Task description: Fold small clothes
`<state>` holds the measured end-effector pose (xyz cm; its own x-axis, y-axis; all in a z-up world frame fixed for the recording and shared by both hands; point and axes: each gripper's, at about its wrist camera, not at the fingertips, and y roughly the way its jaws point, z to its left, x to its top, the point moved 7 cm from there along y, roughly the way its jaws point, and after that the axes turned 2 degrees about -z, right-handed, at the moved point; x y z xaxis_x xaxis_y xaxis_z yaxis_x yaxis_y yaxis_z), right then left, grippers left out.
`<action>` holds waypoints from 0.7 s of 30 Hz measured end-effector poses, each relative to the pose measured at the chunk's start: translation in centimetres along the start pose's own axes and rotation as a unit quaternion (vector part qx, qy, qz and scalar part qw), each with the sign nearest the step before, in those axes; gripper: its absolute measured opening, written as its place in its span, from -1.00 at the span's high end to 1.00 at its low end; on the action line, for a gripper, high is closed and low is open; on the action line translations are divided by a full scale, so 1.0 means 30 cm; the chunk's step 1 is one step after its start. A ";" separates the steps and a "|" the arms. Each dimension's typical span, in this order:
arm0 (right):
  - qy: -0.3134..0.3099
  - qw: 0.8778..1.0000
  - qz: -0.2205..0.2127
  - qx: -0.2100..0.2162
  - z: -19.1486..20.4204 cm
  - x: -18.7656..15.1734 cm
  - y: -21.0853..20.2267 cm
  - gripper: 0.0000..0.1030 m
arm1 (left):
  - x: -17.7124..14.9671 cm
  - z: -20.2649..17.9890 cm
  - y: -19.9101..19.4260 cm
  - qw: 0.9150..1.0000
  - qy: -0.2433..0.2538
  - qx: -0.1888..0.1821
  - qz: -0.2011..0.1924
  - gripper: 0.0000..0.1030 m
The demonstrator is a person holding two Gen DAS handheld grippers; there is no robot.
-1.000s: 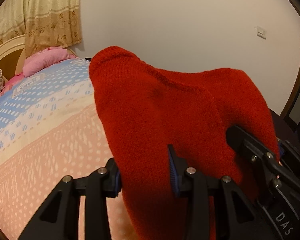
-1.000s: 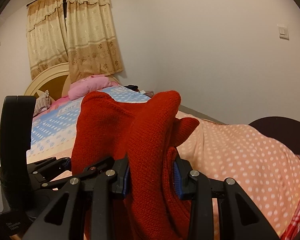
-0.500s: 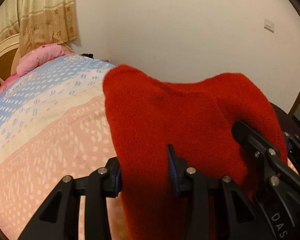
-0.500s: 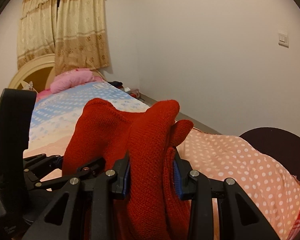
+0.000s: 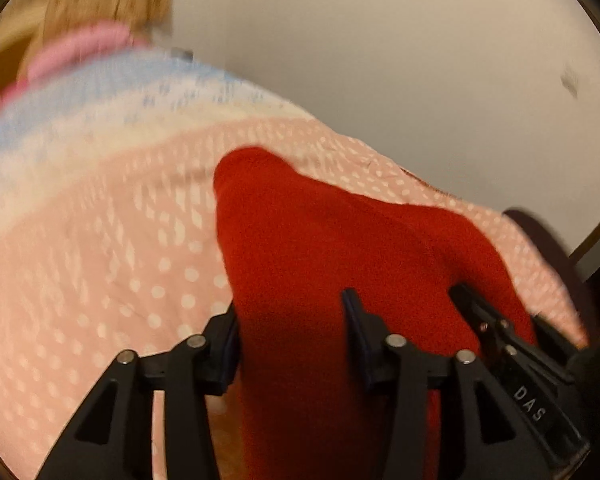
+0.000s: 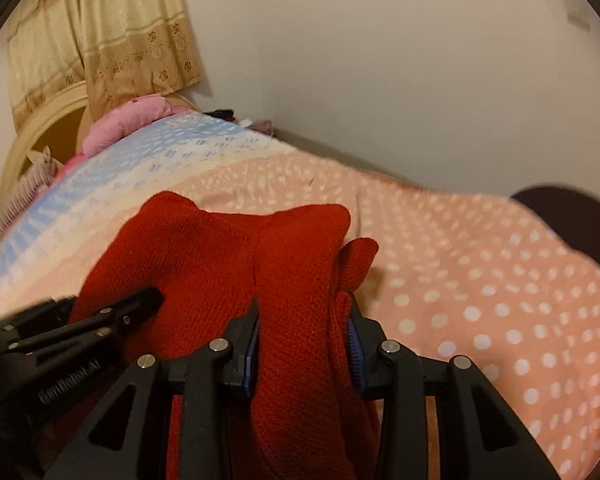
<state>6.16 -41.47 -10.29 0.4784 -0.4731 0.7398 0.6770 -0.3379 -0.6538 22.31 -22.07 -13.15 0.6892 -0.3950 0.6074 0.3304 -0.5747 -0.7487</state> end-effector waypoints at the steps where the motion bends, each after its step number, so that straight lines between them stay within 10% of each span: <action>1: 0.007 1.000 0.008 0.009 -0.010 0.000 0.005 0.23 | -0.003 0.024 0.010 1.000 -0.024 -0.013 0.013 -0.34; 5: 0.040 0.997 0.051 0.041 -0.054 -0.001 0.012 -0.26 | 0.000 0.057 0.022 0.998 -0.031 -0.043 0.042 -0.60; 11: 0.088 0.990 0.061 0.089 -0.094 0.081 0.005 -0.27 | 0.066 0.042 0.001 1.000 -0.012 -0.006 0.017 -0.71; 21: -0.016 0.993 0.111 0.027 -0.010 0.093 0.199 0.23 | 0.035 0.024 0.082 0.997 0.024 0.072 0.019 -0.76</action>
<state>11.37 -45.04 -12.18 0.6362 -0.5054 0.5829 0.5806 -0.1838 -0.7931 24.31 -23.38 -14.55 0.6723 -0.4502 0.5876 0.3971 -0.4506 -0.7995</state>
